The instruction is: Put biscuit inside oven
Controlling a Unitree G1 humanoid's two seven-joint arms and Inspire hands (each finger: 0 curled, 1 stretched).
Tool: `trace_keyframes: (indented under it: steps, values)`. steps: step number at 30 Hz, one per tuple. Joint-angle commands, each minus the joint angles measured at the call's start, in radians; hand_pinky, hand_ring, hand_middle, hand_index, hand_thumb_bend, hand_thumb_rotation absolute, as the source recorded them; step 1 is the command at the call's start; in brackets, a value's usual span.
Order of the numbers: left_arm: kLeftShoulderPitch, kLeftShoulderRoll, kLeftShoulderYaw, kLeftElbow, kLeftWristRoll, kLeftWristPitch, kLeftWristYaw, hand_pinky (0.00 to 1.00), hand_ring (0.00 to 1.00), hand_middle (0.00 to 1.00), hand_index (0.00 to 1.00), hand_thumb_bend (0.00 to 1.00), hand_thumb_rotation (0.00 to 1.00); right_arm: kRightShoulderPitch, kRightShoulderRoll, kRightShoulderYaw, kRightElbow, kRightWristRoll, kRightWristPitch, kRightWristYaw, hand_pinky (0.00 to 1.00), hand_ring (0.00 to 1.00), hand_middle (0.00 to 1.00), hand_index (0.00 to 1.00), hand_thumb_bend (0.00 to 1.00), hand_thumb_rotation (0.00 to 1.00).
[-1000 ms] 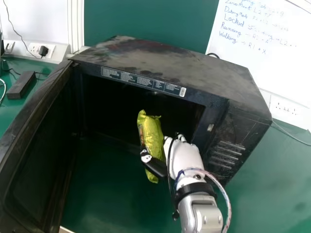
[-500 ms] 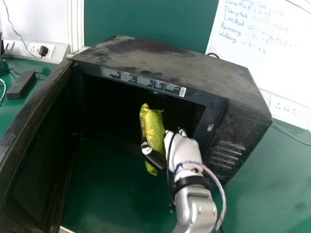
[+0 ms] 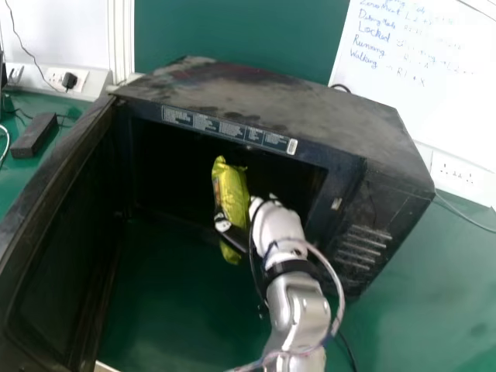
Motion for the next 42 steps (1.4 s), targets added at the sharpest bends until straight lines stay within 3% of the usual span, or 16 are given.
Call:
trace_keyframes:
  steps: [1, 4, 7, 11, 15, 20, 24, 26, 29, 32, 35, 40, 42]
  values:
    - [0.004, 0.008, 0.002, -0.004, 0.0, -0.002, 0.0, 0.93, 0.93, 0.95, 0.98, 0.49, 1.0, -0.041, -0.019, 0.001, 0.04, 0.039, 0.005, -0.047, 0.3, 0.3, 0.47, 0.49, 0.53, 0.0]
    - [0.004, 0.012, -0.001, -0.004, 0.006, -0.009, 0.004, 0.94, 0.94, 0.95, 0.98, 0.49, 1.0, -0.074, -0.041, 0.01, 0.098, 0.09, 0.0, -0.089, 0.42, 0.4, 0.44, 0.52, 0.52, 0.0]
    - [0.004, 0.014, 0.0, -0.007, 0.004, -0.006, 0.001, 0.94, 0.94, 0.95, 0.98, 0.49, 1.0, -0.11, -0.06, 0.02, 0.159, 0.132, 0.004, -0.115, 0.47, 0.44, 0.43, 0.54, 0.52, 0.0]
    - [0.002, 0.016, 0.002, -0.008, -0.002, 0.001, -0.005, 0.95, 0.93, 0.94, 0.97, 0.49, 1.0, -0.16, -0.072, 0.031, 0.247, 0.182, 0.024, -0.164, 0.43, 0.42, 0.47, 0.5, 0.53, 0.0]
    - [0.004, 0.019, 0.003, -0.018, -0.005, 0.014, -0.003, 0.96, 0.93, 0.94, 0.97, 0.5, 1.0, -0.205, -0.084, 0.034, 0.327, 0.243, 0.031, -0.233, 0.48, 0.48, 0.47, 0.51, 0.53, 0.0]
    - [0.008, 0.02, 0.004, -0.029, -0.005, 0.022, 0.002, 0.96, 0.92, 0.94, 0.98, 0.49, 1.0, -0.265, -0.114, 0.048, 0.433, 0.316, 0.026, -0.288, 0.35, 0.39, 0.43, 0.54, 0.52, 0.0]
    - [0.012, 0.02, 0.006, -0.039, -0.007, 0.026, 0.001, 0.95, 0.92, 0.93, 0.98, 0.48, 1.0, -0.312, -0.136, 0.064, 0.518, 0.368, 0.019, -0.329, 0.2, 0.27, 0.47, 0.49, 0.53, 0.0]
    - [0.014, 0.02, 0.006, -0.043, -0.007, 0.025, 0.002, 0.95, 0.92, 0.93, 0.97, 0.47, 1.0, -0.331, -0.143, 0.072, 0.553, 0.389, 0.018, -0.349, 0.18, 0.25, 0.47, 0.49, 0.53, 0.0]
    - [0.016, 0.021, 0.006, -0.048, -0.008, 0.028, 0.001, 0.95, 0.92, 0.94, 0.98, 0.47, 1.0, -0.362, -0.154, 0.08, 0.615, 0.424, 0.007, -0.387, 0.27, 0.34, 0.44, 0.51, 0.52, 0.0]
    - [0.019, 0.023, 0.005, -0.053, -0.004, 0.025, 0.003, 0.95, 0.92, 0.94, 0.98, 0.47, 1.0, -0.387, -0.166, 0.088, 0.659, 0.455, -0.001, -0.41, 0.41, 0.41, 0.5, 0.5, 0.52, 0.0]
    - [0.025, 0.022, 0.005, -0.064, -0.004, 0.026, 0.005, 0.93, 0.92, 0.94, 0.98, 0.47, 1.0, -0.402, -0.177, 0.1, 0.681, 0.479, 0.0, -0.425, 0.41, 0.41, 0.49, 0.52, 0.52, 0.0]
    - [0.026, 0.02, 0.006, -0.063, -0.007, 0.027, 0.002, 0.94, 0.92, 0.94, 0.98, 0.45, 1.0, -0.415, -0.186, 0.116, 0.699, 0.506, 0.002, -0.451, 0.51, 0.46, 0.52, 0.47, 0.52, 0.0]
    - [0.025, 0.02, 0.005, -0.061, -0.005, 0.025, 0.003, 0.93, 0.92, 0.94, 0.98, 0.46, 1.0, -0.426, -0.186, 0.122, 0.726, 0.515, -0.007, -0.476, 0.48, 0.45, 0.52, 0.48, 0.52, 0.0]
